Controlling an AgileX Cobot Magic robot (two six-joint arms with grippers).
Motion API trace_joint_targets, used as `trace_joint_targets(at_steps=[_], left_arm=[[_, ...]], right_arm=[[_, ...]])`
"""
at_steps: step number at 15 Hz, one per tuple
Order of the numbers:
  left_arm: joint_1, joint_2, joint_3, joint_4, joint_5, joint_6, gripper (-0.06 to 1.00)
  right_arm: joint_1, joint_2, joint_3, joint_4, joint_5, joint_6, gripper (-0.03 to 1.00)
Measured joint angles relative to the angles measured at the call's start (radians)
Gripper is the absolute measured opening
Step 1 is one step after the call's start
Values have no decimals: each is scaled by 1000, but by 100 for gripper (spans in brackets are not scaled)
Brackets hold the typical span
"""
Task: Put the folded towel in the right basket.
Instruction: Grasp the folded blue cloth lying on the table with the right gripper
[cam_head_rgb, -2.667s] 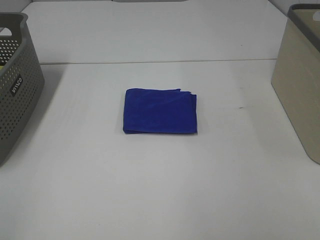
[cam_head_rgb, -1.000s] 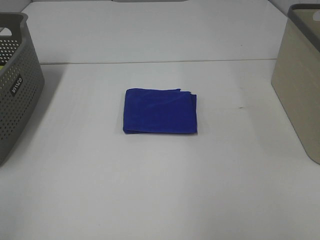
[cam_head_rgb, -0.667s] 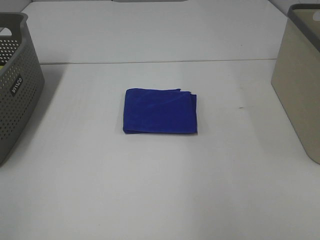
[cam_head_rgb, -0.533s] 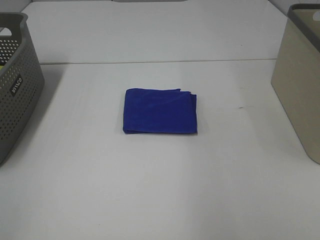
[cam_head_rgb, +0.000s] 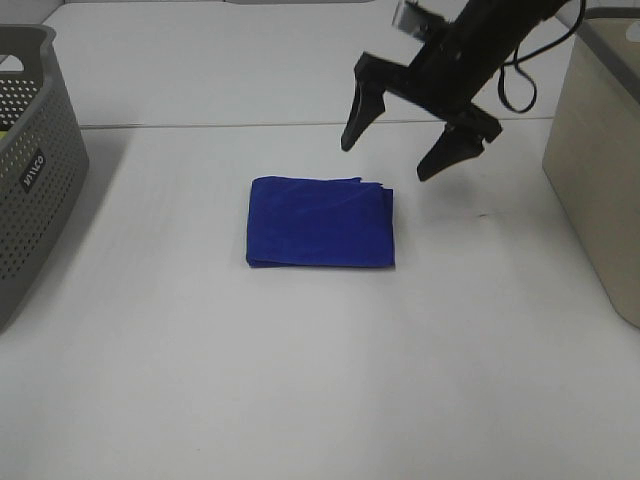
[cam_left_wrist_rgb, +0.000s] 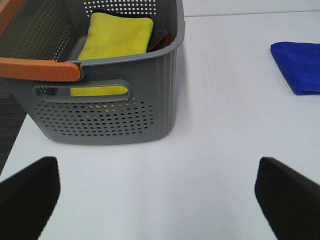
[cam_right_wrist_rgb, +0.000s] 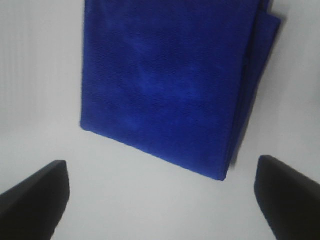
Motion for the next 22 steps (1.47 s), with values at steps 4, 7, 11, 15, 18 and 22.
trace_joint_targets(at_steps=[4, 7, 11, 15, 18, 22], left_arm=[[0, 0, 0, 0, 0, 0, 99], [0, 0, 0, 0, 0, 0, 99], [0, 0, 0, 0, 0, 0, 99], [0, 0, 0, 0, 0, 0, 99], [0, 0, 0, 0, 0, 0, 99], [0, 0, 0, 0, 0, 0, 99]], right_arm=[[-4, 135, -53, 1, -48, -8, 95], [-41, 185, -89, 4, -59, -8, 95], [-57, 222, -91, 29, -110, -14, 95], [-51, 254, -102, 62, -113, -18, 94], [13, 277, -112, 99, -156, -18, 89], [112, 322, -114, 185, -210, -18, 24]])
